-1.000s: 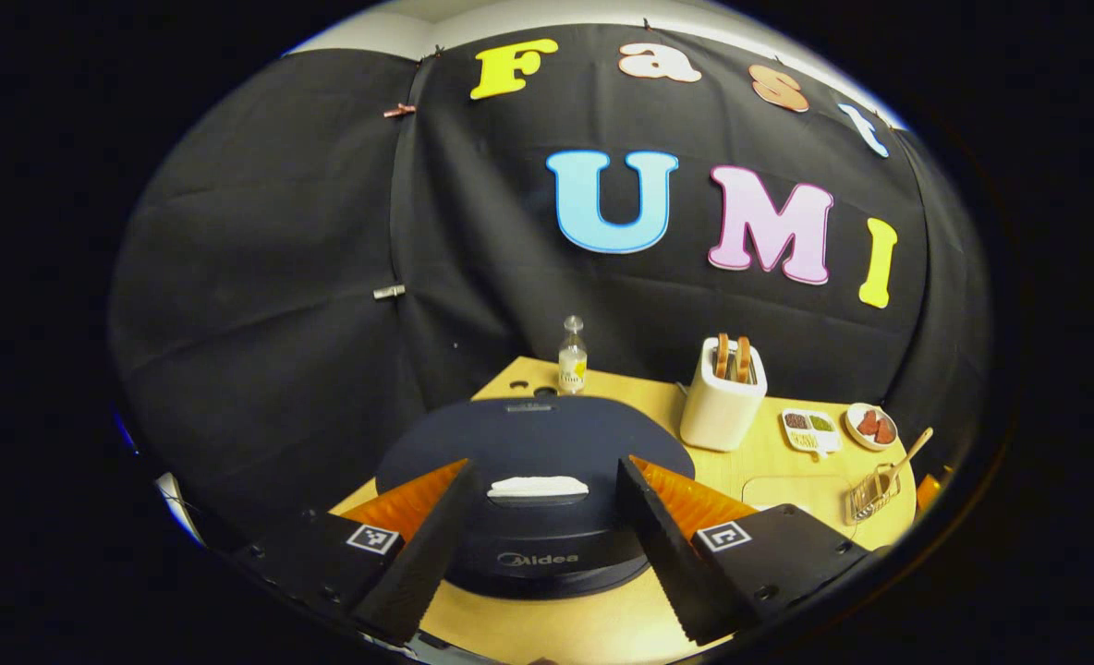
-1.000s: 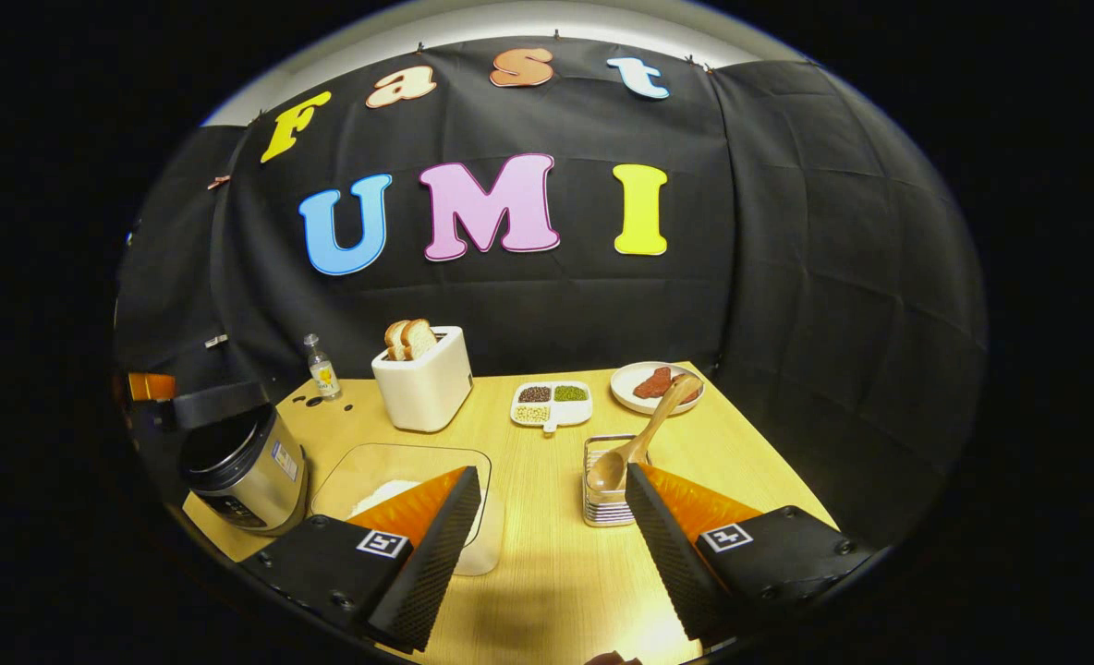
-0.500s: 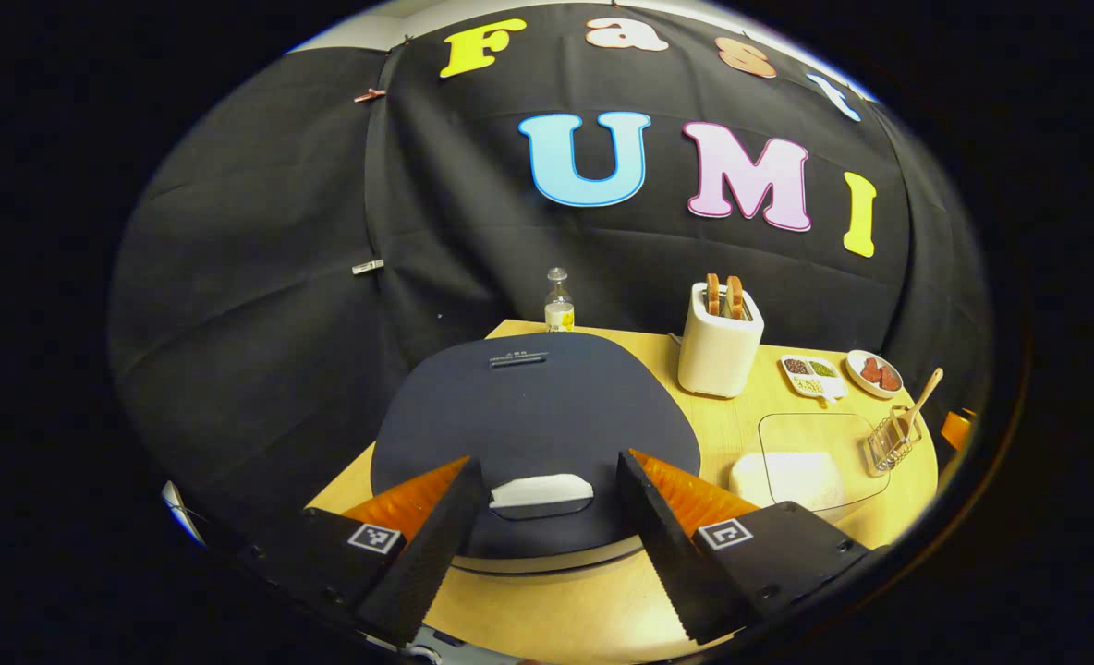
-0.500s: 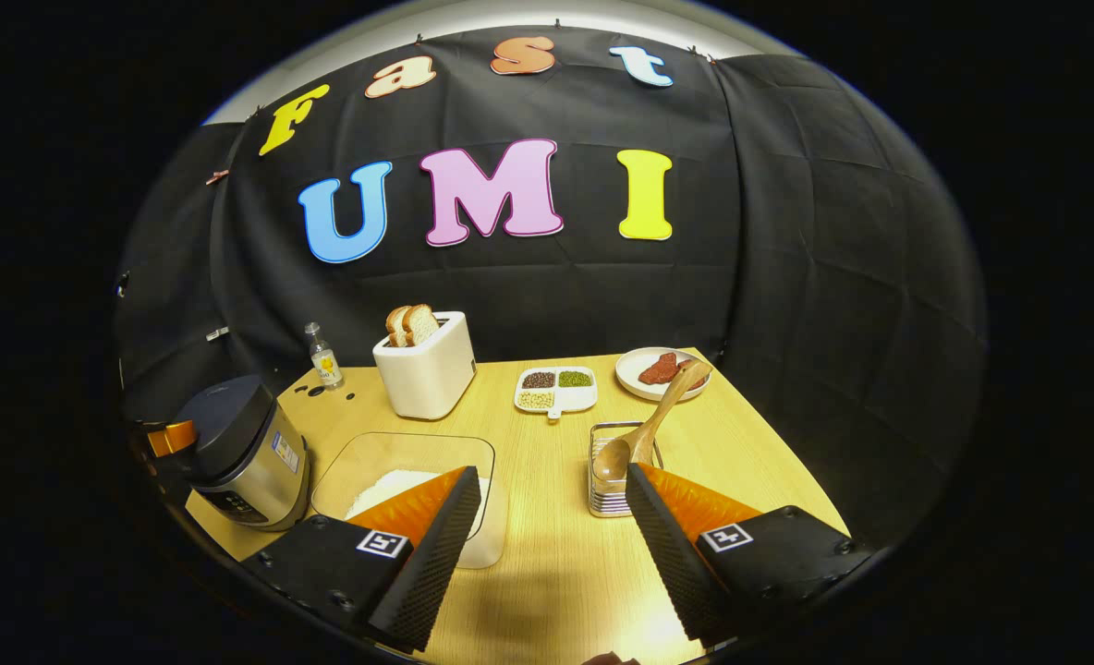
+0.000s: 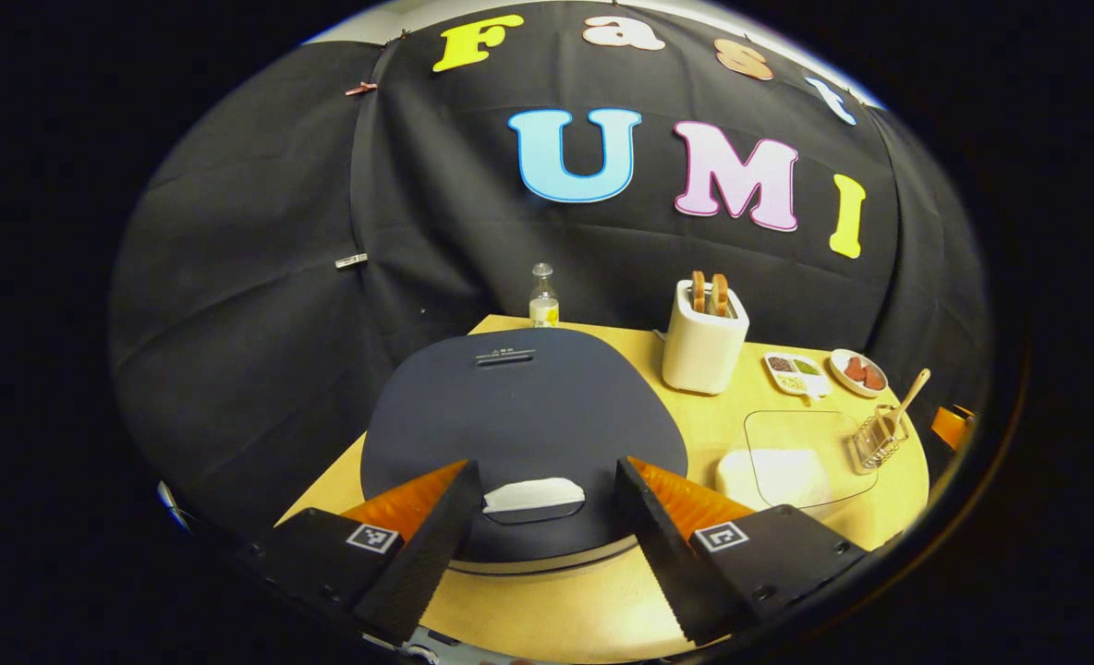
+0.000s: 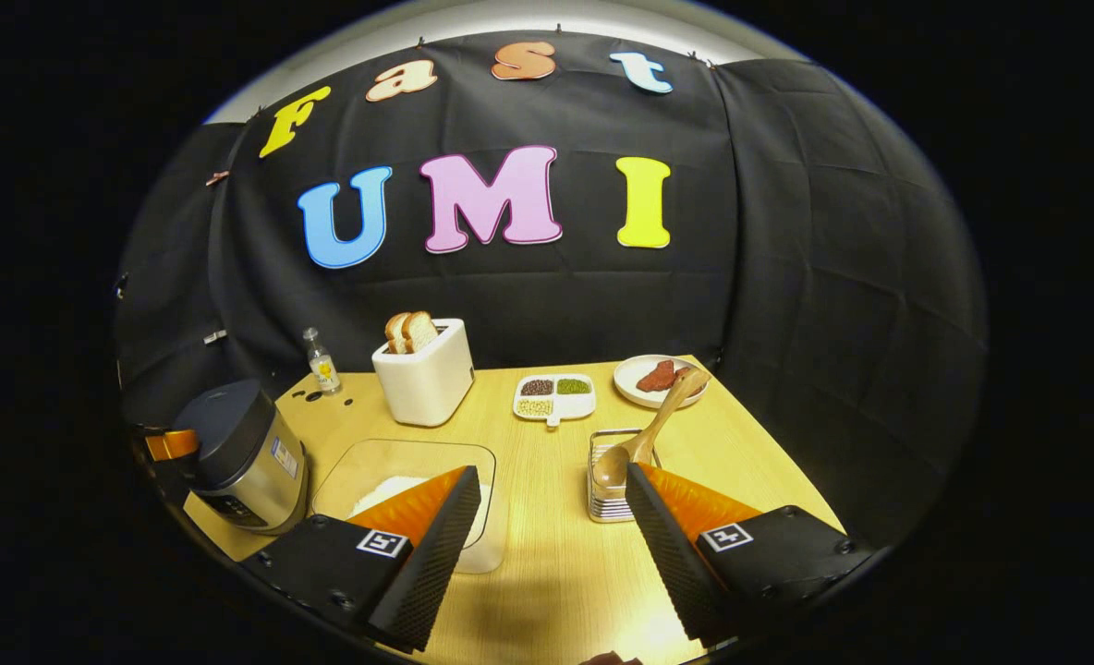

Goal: Close the left gripper, press the button to open the rice cooker; take a wooden spoon from the chopstick holder with the right hand, scoop a spoonful of rice and pour it into the rice cooker, then put the wooden spoon back into the chopstick holder.

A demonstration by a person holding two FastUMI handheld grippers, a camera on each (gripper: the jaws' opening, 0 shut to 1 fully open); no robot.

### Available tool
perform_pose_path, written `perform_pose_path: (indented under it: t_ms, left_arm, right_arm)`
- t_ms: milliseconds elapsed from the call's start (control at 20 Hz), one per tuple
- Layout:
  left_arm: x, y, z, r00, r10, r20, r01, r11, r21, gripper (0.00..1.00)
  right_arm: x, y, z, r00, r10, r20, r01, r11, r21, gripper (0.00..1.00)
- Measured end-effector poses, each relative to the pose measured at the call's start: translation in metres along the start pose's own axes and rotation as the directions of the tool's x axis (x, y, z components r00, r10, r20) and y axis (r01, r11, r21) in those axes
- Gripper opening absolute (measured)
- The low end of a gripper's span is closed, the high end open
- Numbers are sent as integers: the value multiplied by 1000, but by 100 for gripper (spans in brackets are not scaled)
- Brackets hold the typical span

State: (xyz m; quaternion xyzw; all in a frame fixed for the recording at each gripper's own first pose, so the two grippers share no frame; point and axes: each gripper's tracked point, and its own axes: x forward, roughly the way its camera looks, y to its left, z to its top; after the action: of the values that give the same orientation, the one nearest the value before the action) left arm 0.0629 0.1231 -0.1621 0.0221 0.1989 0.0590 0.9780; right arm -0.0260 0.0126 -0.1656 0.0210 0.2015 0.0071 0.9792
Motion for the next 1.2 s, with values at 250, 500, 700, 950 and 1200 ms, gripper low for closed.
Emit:
perform_pose_path:
  t_ms: [250, 500, 700, 950, 1200]
  left_arm:
    - [-46, -26, 62, 982, -51, 183, 56, 998, -22, 96]
    - [-99, -58, 117, 932, -129, 338, 135, 991, 6, 96]
    - [-128, -73, 124, 891, -207, 404, 185, 978, 95, 96]
    - [-156, -77, 116, 866, -268, 422, 233, 963, 133, 96]
    - [-169, -76, 109, 868, -268, 419, 230, 963, 140, 96]
  right_arm:
    - [-24, 0, 23, 999, -14, 52, 16, 1000, -23, 99]
    - [-66, -2, 63, 992, -8, 123, 6, 1000, 15, 99]
    - [-101, -5, 78, 980, -29, 196, 23, 999, 36, 98]
    - [-138, 12, 78, 966, -53, 253, 52, 999, 13, 99]
    - [-157, 39, 79, 962, -2, 274, 14, 999, -43, 100]
